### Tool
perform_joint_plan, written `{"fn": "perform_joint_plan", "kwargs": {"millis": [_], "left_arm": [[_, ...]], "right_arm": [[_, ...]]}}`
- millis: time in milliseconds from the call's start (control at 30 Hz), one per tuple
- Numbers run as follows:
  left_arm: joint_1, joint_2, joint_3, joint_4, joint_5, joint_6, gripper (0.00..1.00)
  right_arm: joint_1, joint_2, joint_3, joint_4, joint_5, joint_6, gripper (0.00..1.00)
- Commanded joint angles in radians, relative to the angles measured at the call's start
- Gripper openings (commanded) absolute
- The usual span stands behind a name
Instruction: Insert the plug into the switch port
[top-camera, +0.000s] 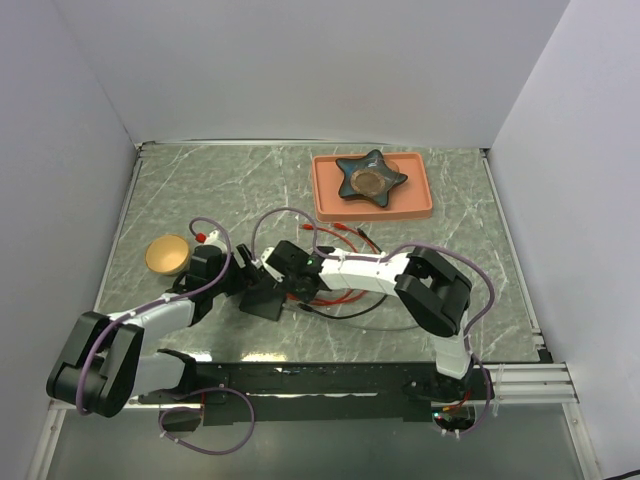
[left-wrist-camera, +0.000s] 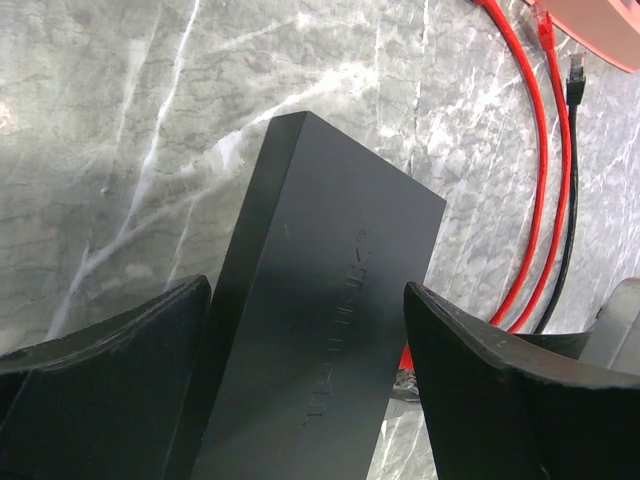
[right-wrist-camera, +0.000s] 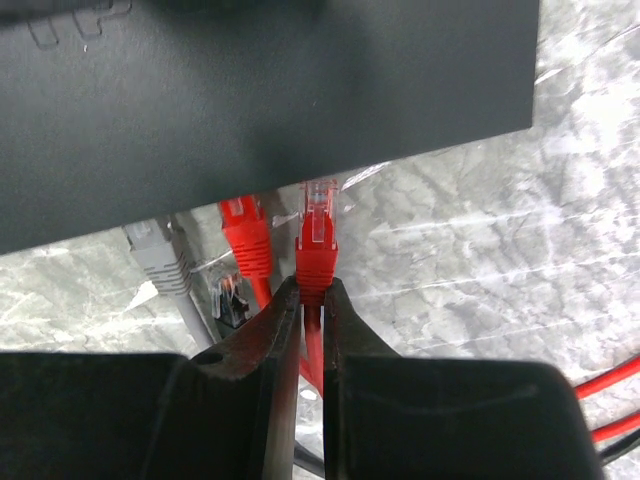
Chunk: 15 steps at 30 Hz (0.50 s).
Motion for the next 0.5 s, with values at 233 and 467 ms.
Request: {"fn": "perform_joint_plan", "kwargs": {"millis": [233,467], "left_arm": [[-0.004,-0.039,0.013,-0.055,0.010,0.023,0.86],[-0.002,-0.042,0.012,-0.049,0.017,0.028,0.86]], "right_arm": [[0.010,0.082,0.127,-0.069,0.030,0.019,0.00],[0.008,0.076,0.119,-0.072,0.007,-0.001,0.00]]}}
